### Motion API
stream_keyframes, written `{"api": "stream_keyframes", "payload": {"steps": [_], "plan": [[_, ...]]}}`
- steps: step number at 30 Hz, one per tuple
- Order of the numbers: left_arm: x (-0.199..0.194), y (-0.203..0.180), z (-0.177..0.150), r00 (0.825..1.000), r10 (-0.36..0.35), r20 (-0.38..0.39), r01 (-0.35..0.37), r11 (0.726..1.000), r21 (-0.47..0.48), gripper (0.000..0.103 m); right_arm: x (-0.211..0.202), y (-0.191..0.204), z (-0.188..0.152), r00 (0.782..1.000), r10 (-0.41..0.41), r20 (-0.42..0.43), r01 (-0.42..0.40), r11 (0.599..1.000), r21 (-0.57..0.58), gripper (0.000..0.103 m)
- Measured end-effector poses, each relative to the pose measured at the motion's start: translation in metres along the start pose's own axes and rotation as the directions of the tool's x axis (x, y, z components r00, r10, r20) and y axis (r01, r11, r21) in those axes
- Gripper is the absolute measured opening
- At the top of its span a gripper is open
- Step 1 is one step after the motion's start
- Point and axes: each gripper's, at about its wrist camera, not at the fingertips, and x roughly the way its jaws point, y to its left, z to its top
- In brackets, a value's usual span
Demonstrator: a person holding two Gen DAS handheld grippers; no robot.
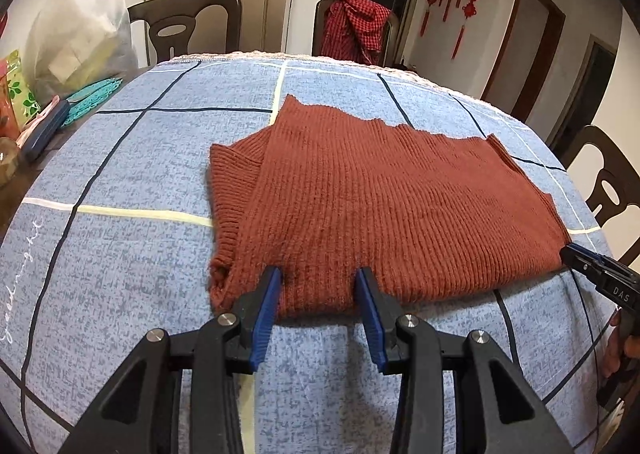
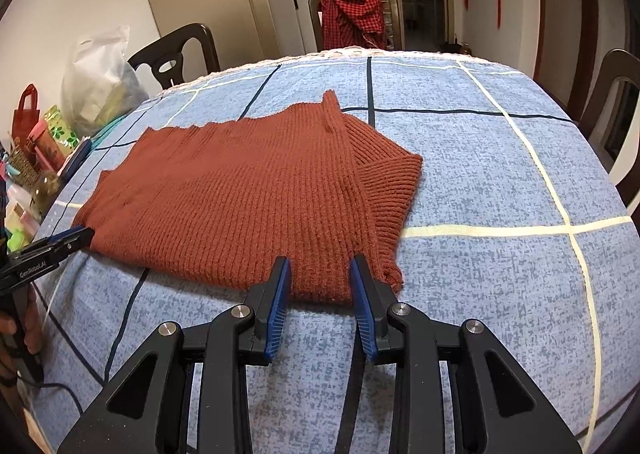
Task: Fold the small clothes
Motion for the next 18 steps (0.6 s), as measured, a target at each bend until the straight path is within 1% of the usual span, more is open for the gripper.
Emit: {"api": "stream_keyframes", "payload": {"steps": [14,16,18], "plan": [[0.0010,-0.0063,-0.0004,1.000,0.025,-0.003,-0.025,0.999,0.030,0.046,0.0012,0.0013,0.0000,1.000,-0.013,-0.001,0.013,1.000,-0.014,0.032],[0.0010,-0.0072,-0.0004,1.000,0.028,-0.002,-0.028,0.999,0.032,0.046,0.0013,0.0009,0.0002,1.000,-0.006,-0.001,0.006,1.000,-0.010,0.034],[0.0006,-0.0097,0.0011,0.999,0.040,-0.002,-0.040,0.998,0.040,0.046,0.0013,0.0005,0.0002,1.000,0.009,-0.001,-0.009,1.000,-0.010,0.038]]}}
